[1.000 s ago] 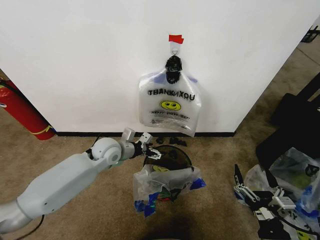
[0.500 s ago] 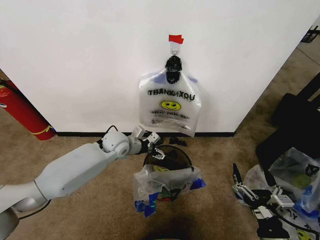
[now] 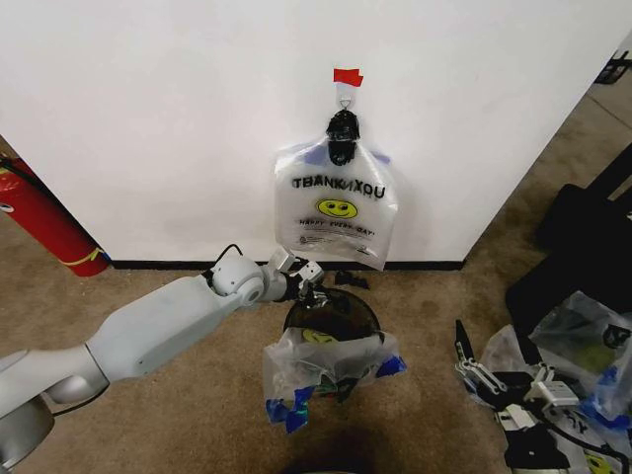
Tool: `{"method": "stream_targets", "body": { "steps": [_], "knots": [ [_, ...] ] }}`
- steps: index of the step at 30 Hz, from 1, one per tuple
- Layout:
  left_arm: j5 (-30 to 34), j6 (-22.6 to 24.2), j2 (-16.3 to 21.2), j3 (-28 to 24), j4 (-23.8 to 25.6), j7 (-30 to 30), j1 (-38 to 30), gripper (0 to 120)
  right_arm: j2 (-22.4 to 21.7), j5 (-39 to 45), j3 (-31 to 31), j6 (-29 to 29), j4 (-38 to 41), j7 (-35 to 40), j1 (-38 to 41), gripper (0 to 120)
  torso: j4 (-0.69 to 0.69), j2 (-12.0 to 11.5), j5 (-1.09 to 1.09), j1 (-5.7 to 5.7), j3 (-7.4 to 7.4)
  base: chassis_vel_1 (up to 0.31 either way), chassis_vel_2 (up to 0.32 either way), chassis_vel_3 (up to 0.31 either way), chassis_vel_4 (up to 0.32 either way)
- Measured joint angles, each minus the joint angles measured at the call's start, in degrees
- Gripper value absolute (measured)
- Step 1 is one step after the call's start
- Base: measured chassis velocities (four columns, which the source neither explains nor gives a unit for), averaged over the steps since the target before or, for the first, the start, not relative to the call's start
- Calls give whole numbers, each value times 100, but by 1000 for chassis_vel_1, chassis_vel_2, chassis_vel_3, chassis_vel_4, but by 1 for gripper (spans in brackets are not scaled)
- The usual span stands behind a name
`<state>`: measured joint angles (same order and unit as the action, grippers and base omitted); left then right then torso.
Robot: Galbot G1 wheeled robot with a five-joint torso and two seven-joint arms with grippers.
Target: Pick up the garbage bag from the wall and place it over the trash bin.
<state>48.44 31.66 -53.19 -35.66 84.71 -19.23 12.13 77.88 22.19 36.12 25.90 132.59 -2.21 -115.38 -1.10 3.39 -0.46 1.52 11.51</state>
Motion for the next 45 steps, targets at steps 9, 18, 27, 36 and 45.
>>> {"method": "stream_targets", "body": {
  "steps": [9,18,27,36,45],
  "knots": [
    [708,167,61,296,270,912,242,3,-33,60,-7,-125,-42,63,86,100,-1,0,2,0,0,0,0,0,0],
    [2140,419,526,1754,1512,2273,1729,3,-213,209,31,-444,-30,318,169,100,1,0,-1,0,0,0,0,0,0],
    [2927,-130,560,3485,2285,3814,3326,3,-342,218,-31,-755,-28,522,266,100,0,0,-1,0,-1,0,0,0,0],
    [2718,-805,381,4097,2791,4308,4619,3,-399,230,-75,-911,-62,662,373,100,1,0,-1,0,-1,0,0,0,0],
    [2352,-1136,110,4007,2812,4459,5016,3,-393,159,-154,-950,-191,709,389,100,0,0,0,0,0,0,0,0,0]
  ]
}}
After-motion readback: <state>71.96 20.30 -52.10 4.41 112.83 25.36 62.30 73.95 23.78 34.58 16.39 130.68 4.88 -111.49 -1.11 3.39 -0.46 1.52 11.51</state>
